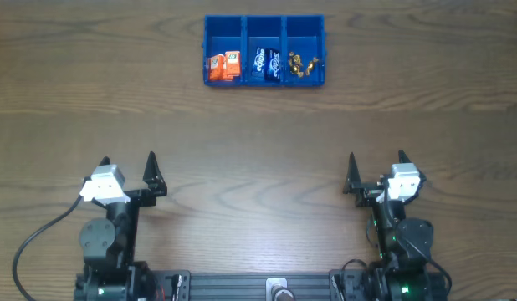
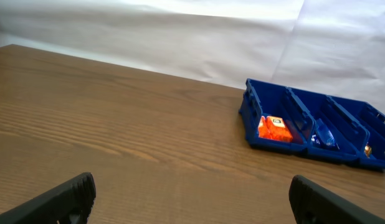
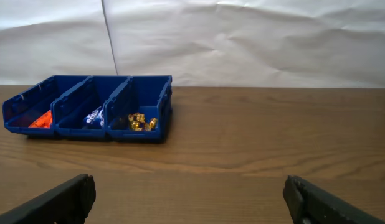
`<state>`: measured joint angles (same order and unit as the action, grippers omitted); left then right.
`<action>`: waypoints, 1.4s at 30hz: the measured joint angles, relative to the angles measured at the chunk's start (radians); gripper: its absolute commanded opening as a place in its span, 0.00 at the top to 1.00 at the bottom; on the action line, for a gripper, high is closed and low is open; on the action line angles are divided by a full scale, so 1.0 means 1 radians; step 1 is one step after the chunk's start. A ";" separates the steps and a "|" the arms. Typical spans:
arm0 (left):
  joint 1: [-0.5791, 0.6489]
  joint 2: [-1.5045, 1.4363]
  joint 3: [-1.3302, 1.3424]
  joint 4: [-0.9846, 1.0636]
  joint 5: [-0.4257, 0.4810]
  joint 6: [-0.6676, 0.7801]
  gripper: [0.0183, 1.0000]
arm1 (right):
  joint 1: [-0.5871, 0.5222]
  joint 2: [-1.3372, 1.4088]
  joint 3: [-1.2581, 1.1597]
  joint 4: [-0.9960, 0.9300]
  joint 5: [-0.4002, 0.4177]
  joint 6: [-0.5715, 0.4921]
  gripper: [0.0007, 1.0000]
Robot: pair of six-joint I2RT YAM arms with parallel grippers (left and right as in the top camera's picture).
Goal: Sort Candies Into Trays
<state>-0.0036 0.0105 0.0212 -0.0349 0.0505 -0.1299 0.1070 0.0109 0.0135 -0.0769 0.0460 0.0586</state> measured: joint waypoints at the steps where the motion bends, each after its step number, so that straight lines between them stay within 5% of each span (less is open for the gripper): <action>1: 0.000 0.000 0.000 0.000 0.000 0.000 0.00 | 0.000 0.000 0.000 0.000 0.000 0.000 0.00; 42: 0.000 0.000 0.000 0.000 -0.003 0.131 0.00 | 0.000 0.000 0.000 0.000 0.003 0.000 0.00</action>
<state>-0.0036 0.0105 0.0212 -0.0349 0.0471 0.0010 0.1070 0.0109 0.0132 -0.0769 0.0490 0.0582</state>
